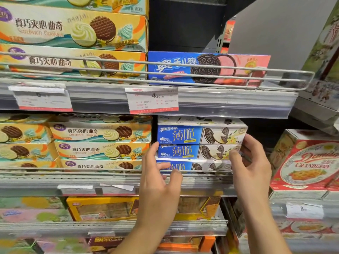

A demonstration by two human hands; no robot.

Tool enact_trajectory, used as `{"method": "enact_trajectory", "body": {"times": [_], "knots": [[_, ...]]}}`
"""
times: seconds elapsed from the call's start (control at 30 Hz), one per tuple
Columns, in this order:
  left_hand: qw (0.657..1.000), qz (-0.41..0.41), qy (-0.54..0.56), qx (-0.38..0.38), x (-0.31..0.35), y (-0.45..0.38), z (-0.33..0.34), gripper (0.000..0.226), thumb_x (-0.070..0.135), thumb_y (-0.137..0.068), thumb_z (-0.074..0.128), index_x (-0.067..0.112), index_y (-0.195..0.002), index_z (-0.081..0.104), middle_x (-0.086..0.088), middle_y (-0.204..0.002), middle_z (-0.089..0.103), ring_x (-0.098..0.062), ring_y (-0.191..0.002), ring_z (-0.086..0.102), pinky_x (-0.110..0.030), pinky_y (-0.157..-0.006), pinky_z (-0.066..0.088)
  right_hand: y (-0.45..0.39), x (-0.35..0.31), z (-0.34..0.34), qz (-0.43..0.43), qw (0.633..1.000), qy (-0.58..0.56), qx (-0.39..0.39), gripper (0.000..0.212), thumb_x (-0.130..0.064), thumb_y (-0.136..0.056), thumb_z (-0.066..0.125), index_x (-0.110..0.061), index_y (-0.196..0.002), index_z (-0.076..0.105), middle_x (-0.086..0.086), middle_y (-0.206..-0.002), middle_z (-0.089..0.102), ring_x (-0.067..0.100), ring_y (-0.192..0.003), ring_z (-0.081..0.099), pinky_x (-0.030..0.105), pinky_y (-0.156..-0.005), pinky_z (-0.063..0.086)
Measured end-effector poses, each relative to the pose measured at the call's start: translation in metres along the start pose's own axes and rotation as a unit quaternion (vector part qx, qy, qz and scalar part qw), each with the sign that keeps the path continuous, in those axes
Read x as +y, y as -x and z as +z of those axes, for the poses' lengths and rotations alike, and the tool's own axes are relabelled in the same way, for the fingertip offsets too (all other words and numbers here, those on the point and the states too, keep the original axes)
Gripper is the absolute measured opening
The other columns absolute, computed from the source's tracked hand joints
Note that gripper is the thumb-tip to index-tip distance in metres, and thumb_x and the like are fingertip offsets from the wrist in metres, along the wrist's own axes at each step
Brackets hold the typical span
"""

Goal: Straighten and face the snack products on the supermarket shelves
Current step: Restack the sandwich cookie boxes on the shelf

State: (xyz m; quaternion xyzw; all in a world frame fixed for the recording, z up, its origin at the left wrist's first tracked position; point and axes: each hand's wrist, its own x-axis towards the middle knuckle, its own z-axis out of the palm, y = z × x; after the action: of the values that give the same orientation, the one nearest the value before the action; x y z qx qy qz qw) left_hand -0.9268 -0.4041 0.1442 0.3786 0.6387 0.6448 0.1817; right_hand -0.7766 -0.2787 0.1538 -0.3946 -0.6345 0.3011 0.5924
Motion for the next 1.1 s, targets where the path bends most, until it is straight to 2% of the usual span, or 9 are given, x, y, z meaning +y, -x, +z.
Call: {"method": "enact_trajectory", "body": {"times": [0.1, 0.13, 0.2, 0.27, 0.37, 0.57, 0.77, 0.9, 1.1], "knots": [[1.000, 0.015, -0.006, -0.002, -0.001, -0.005, -0.001, 0.068, 0.031, -0.095, 0.060, 0.052, -0.150, 0.025, 0.044, -0.112, 0.052, -0.005, -0.100, 0.061, -0.021, -0.083, 0.049, -0.002, 0.002, -0.001, 0.004, 1.000, -0.009, 0.009, 0.039, -0.022, -0.098, 0.064, -0.028, -0.136, 0.059, -0.014, -0.126, 0.067, 0.000, -0.115, 0.061, 0.019, -0.093, 0.052], [1.000, 0.017, -0.009, -0.003, -0.002, -0.008, -0.001, 0.068, 0.028, -0.097, 0.059, 0.048, -0.152, 0.026, 0.044, -0.111, 0.054, -0.006, -0.096, 0.062, -0.016, -0.077, 0.049, -0.003, 0.003, -0.002, 0.007, 1.000, -0.012, 0.015, 0.038, -0.025, -0.098, 0.065, -0.028, -0.136, 0.060, -0.015, -0.124, 0.067, -0.001, -0.114, 0.062, 0.026, -0.095, 0.053], [0.999, 0.030, -0.020, -0.013, -0.003, -0.012, -0.002, 0.071, 0.035, -0.093, 0.056, 0.042, -0.157, 0.025, 0.026, -0.121, 0.061, -0.008, -0.092, 0.064, -0.017, -0.072, 0.050, -0.004, 0.002, -0.003, 0.012, 1.000, -0.016, 0.020, 0.036, -0.028, -0.098, 0.065, -0.027, -0.134, 0.062, -0.016, -0.120, 0.069, -0.004, -0.111, 0.063, 0.031, -0.096, 0.054], [0.998, 0.044, -0.041, -0.023, -0.001, -0.014, -0.002, 0.073, 0.039, -0.091, 0.052, 0.039, -0.158, 0.024, 0.014, -0.140, 0.053, -0.006, -0.094, 0.064, -0.018, -0.074, 0.049, -0.004, 0.001, -0.003, 0.013, 1.000, -0.020, 0.021, 0.033, -0.025, -0.098, 0.065, -0.026, -0.131, 0.065, -0.016, -0.117, 0.071, -0.004, -0.109, 0.065, 0.032, -0.095, 0.056], [0.995, 0.058, -0.076, -0.026, 0.002, -0.014, -0.001, 0.070, 0.027, -0.099, 0.054, 0.028, -0.161, 0.021, 0.016, -0.150, 0.037, -0.003, -0.097, 0.061, -0.012, -0.077, 0.046, -0.002, 0.001, -0.003, 0.017, 0.999, -0.020, 0.021, 0.034, -0.019, -0.097, 0.065, -0.026, -0.131, 0.066, -0.015, -0.115, 0.073, -0.002, -0.107, 0.067, 0.030, -0.095, 0.056], [0.992, 0.074, -0.103, -0.018, 0.004, -0.017, -0.005, 0.079, 0.043, -0.087, 0.048, 0.024, -0.160, 0.025, 0.016, -0.137, 0.037, -0.004, -0.093, 0.060, -0.015, -0.075, 0.047, 0.000, 0.001, -0.002, 0.027, 0.999, -0.021, 0.025, 0.038, -0.015, -0.095, 0.065, -0.029, -0.130, 0.066, -0.014, -0.112, 0.073, -0.003, -0.104, 0.067, 0.022, -0.090, 0.056], [0.990, 0.078, -0.119, -0.018, 0.000, -0.017, -0.009, 0.077, 0.040, -0.096, 0.052, 0.023, -0.163, 0.017, 0.017, -0.140, 0.033, -0.003, -0.106, 0.057, -0.010, -0.080, 0.047, 0.007, -0.001, 0.002, 0.024, 0.999, -0.022, 0.020, 0.042, -0.015, -0.095, 0.064, -0.028, -0.135, 0.063, -0.012, -0.116, 0.072, -0.004, -0.105, 0.067, 0.012, -0.088, 0.053], [0.987, 0.088, -0.132, -0.014, -0.001, -0.015, -0.010, 0.074, 0.033, -0.098, 0.055, 0.022, -0.162, 0.020, 0.017, -0.139, 0.033, -0.004, -0.112, 0.053, -0.013, -0.084, 0.047, 0.010, -0.001, 0.001, 0.023, 0.999, -0.021, 0.009, 0.043, -0.014, -0.096, 0.063, -0.031, -0.136, 0.061, -0.014, -0.122, 0.070, -0.001, -0.111, 0.065, 0.019, -0.092, 0.055], [0.984, 0.098, -0.148, -0.005, -0.002, -0.011, -0.005, 0.078, 0.032, -0.097, 0.057, 0.024, -0.163, 0.015, 0.020, -0.142, 0.027, 0.000, -0.117, 0.046, -0.032, -0.096, 0.051, 0.014, -0.001, -0.002, 0.024, 1.000, -0.021, 0.002, 0.045, -0.014, -0.096, 0.063, -0.031, -0.138, 0.059, -0.014, -0.124, 0.069, 0.000, -0.115, 0.064, 0.025, -0.096, 0.053]]}}
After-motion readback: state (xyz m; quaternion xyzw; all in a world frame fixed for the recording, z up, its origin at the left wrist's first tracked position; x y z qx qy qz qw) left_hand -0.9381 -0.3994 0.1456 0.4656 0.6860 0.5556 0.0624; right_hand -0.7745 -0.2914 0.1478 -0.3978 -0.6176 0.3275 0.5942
